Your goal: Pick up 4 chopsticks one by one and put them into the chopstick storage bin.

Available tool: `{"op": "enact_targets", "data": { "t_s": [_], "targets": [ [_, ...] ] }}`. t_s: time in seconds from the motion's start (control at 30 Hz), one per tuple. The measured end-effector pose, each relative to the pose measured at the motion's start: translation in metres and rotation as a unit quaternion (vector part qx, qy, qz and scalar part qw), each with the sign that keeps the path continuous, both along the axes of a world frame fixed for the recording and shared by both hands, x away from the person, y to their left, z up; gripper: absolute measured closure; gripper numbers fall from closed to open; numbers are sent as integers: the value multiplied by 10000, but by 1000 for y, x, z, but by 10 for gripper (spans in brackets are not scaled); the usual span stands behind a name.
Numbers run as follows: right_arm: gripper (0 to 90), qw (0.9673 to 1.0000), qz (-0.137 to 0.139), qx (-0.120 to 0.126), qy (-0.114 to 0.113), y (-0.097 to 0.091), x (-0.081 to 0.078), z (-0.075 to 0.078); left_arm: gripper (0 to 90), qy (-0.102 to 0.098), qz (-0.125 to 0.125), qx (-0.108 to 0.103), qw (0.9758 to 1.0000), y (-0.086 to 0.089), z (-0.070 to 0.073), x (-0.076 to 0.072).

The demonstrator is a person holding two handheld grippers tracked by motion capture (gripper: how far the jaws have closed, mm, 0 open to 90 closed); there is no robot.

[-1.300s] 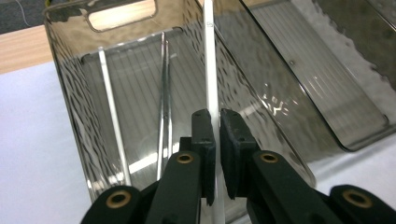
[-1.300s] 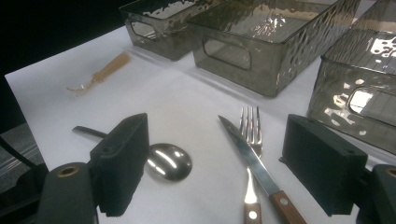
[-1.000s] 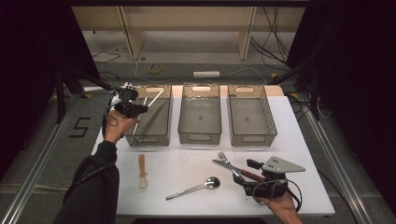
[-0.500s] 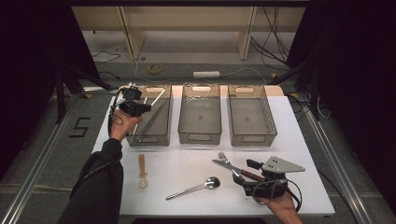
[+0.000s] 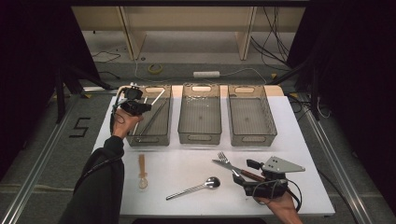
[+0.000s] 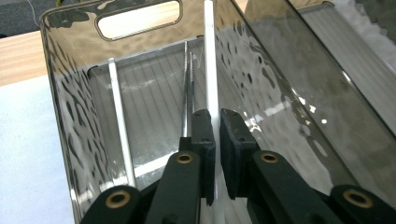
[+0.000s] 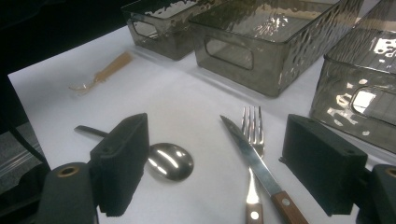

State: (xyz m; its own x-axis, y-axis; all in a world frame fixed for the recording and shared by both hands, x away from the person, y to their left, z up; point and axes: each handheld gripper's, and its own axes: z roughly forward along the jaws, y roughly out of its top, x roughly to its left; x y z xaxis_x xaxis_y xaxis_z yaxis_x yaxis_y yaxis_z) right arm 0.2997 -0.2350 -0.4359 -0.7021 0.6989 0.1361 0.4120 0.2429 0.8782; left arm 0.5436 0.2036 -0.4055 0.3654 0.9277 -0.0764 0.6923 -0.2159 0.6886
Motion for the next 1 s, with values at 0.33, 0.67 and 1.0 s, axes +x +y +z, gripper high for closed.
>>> {"op": "enact_targets", "data": {
  "t_s": [0.33,0.67,1.0],
  "targets": [
    [240,10000,9,2,16,0,0,0,625,-6,48,-104,9999,0,0,2],
    [240,10000,-2,4,18,1,0,0,426,-17,-321,-341,9989,-5,20,-23],
    [240,10000,-5,-7,-4,1,-1,0,319,1,-770,-570,9954,-12,26,-67]
  ]
}}
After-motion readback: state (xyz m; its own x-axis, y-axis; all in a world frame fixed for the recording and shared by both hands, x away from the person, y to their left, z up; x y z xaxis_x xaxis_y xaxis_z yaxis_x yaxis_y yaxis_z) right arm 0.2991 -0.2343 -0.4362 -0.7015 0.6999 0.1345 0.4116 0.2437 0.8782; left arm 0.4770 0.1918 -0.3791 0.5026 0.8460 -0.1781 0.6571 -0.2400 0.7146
